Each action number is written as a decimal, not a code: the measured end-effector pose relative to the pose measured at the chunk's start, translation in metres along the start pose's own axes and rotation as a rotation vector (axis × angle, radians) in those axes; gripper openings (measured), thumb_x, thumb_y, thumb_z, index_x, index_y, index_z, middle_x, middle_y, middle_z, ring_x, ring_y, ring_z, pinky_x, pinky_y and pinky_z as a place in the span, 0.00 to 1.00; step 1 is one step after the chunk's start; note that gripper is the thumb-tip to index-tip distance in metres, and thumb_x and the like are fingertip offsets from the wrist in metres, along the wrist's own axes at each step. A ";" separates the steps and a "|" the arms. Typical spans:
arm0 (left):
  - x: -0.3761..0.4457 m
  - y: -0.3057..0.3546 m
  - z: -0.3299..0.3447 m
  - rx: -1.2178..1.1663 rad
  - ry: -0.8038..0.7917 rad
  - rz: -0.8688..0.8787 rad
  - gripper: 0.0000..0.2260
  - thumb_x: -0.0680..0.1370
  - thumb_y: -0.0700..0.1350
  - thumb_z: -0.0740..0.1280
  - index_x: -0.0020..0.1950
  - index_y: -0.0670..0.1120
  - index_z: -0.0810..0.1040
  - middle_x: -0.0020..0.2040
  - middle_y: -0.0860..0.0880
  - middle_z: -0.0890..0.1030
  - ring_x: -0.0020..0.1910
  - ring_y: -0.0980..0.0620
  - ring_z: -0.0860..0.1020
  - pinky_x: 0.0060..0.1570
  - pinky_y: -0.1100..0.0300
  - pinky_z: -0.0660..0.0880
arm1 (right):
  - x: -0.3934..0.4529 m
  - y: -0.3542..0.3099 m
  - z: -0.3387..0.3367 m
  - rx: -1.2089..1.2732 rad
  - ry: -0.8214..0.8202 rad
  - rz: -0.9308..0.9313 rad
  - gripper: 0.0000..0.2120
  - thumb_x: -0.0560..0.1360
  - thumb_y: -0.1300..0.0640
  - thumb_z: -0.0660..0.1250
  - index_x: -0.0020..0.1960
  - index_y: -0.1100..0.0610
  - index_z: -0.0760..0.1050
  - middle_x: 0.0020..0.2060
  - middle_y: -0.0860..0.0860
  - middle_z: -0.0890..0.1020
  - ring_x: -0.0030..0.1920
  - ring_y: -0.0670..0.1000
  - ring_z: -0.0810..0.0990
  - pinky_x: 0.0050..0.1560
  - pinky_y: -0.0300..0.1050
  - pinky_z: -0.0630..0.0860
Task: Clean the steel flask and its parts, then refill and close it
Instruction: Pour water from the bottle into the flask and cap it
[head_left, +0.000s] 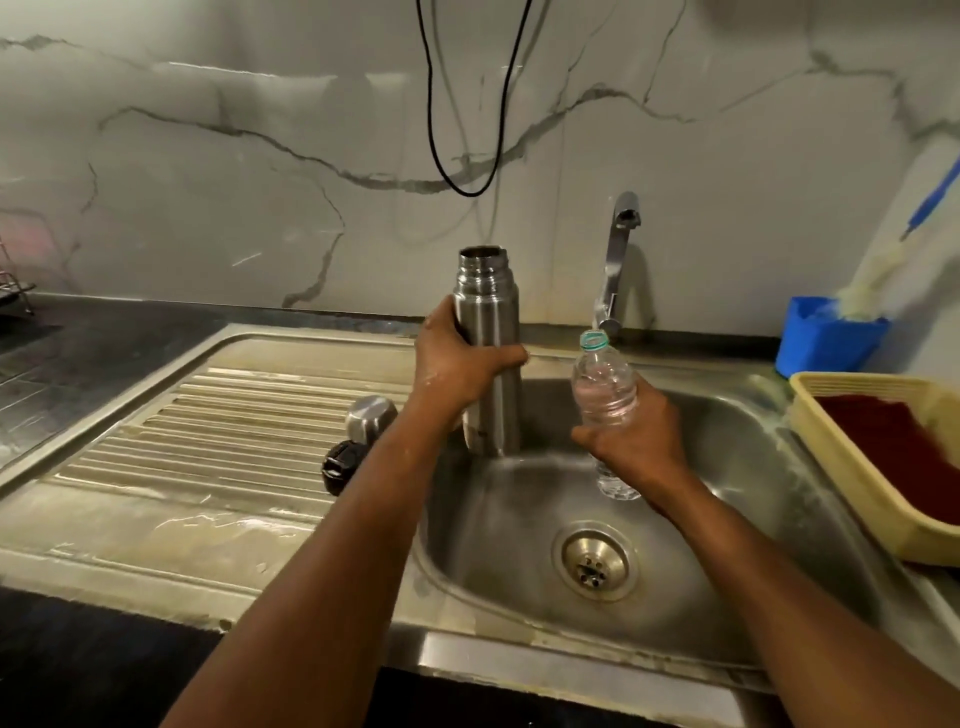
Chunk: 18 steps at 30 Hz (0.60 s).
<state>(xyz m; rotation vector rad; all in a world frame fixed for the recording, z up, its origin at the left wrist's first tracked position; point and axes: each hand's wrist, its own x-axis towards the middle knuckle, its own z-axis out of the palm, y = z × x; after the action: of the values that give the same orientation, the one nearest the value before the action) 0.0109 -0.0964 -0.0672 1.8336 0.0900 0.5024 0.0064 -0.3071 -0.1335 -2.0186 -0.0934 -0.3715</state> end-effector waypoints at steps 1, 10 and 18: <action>-0.009 -0.002 0.008 0.002 -0.031 -0.015 0.32 0.64 0.42 0.86 0.61 0.55 0.74 0.52 0.56 0.81 0.54 0.52 0.81 0.58 0.52 0.80 | 0.002 0.001 -0.001 -0.007 0.021 0.004 0.27 0.61 0.62 0.84 0.58 0.53 0.80 0.48 0.49 0.86 0.47 0.48 0.86 0.44 0.37 0.79; -0.034 -0.039 0.044 0.187 -0.258 0.045 0.35 0.64 0.41 0.86 0.67 0.50 0.75 0.56 0.56 0.80 0.58 0.53 0.79 0.59 0.58 0.74 | 0.008 -0.025 -0.032 -0.301 0.123 -0.083 0.29 0.60 0.55 0.85 0.57 0.50 0.78 0.48 0.47 0.85 0.48 0.52 0.83 0.47 0.42 0.77; -0.033 -0.039 0.047 0.101 -0.261 0.118 0.36 0.63 0.42 0.86 0.68 0.51 0.75 0.57 0.55 0.80 0.57 0.54 0.79 0.59 0.59 0.74 | 0.020 -0.081 -0.087 -1.130 0.077 -0.374 0.27 0.64 0.54 0.78 0.59 0.52 0.72 0.48 0.53 0.82 0.48 0.59 0.81 0.43 0.48 0.74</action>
<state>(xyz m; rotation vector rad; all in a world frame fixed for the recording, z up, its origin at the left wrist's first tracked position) 0.0064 -0.1357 -0.1244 1.9958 -0.1737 0.3413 -0.0117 -0.3485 -0.0214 -3.1018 -0.2560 -0.8738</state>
